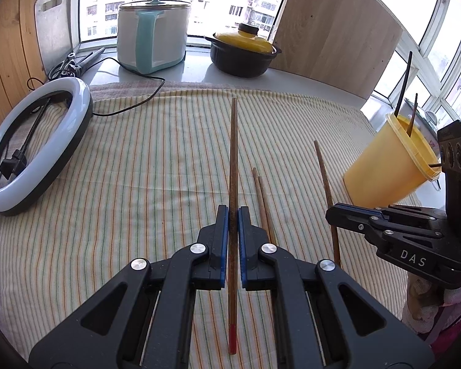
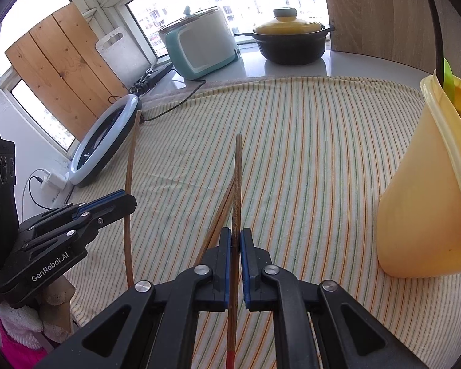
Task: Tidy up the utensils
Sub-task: 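Lift both wooden chopsticks and carry them in both tools toward the yellow container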
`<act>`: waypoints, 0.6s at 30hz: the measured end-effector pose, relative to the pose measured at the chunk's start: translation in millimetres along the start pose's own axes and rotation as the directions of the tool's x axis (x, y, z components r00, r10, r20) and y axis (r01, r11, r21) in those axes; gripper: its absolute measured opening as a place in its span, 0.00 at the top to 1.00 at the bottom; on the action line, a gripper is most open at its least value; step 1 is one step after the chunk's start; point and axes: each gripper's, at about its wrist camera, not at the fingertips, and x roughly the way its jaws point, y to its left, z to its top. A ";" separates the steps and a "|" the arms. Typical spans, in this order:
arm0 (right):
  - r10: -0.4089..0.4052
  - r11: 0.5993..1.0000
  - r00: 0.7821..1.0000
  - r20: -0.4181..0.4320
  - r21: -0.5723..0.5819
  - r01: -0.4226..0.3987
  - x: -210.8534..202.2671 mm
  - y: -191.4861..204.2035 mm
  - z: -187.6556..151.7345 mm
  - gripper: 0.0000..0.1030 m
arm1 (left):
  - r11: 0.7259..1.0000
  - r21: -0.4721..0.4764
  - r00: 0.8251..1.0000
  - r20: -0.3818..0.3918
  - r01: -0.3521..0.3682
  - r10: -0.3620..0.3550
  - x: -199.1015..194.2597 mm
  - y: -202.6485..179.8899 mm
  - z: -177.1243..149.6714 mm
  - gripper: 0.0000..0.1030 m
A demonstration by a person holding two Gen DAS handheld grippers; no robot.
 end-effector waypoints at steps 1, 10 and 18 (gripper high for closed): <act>0.000 1.000 1.000 0.008 -0.005 0.000 -3.0 1.1 0.0 0.97 | 1.000 0.003 1.000 0.006 0.000 0.000 -1.7 -0.9 0.7 0.96; 0.004 0.999 0.995 0.102 -0.040 0.000 -35.5 5.4 -3.1 0.97 | 0.999 -0.010 0.997 0.065 0.034 -0.033 -21.3 -7.4 3.0 0.96; 0.007 0.999 0.986 0.164 -0.046 0.001 -54.7 1.6 -9.3 0.97 | 0.998 -0.017 0.992 0.116 0.053 -0.050 -37.2 -16.2 -0.5 0.96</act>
